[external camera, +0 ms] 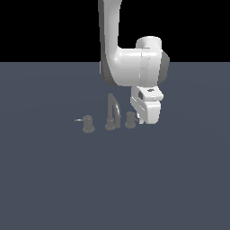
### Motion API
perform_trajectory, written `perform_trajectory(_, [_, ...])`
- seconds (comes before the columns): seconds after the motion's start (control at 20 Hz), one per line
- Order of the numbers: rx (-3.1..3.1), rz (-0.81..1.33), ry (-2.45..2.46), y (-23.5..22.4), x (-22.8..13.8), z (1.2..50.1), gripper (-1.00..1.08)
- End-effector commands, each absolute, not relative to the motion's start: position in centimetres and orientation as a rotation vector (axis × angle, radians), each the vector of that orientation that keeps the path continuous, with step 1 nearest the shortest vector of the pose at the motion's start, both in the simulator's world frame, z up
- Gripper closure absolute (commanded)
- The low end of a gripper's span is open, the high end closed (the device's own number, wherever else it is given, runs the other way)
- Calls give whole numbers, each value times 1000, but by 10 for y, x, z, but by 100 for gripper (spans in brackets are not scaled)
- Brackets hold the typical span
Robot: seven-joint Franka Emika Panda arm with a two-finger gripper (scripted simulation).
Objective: Turn on the faucet by rotating a designated handle.
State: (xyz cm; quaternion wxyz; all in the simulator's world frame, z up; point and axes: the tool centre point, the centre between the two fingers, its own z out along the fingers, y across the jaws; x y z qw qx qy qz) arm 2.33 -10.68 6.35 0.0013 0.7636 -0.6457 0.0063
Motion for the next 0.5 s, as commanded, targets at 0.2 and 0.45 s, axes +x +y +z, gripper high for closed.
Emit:
perform_trajectory(0.2, [2406,10,-2017,-82,22,64,108])
perform_trajectory(0.45, [2421,1,-2002,-50,23,64,108])
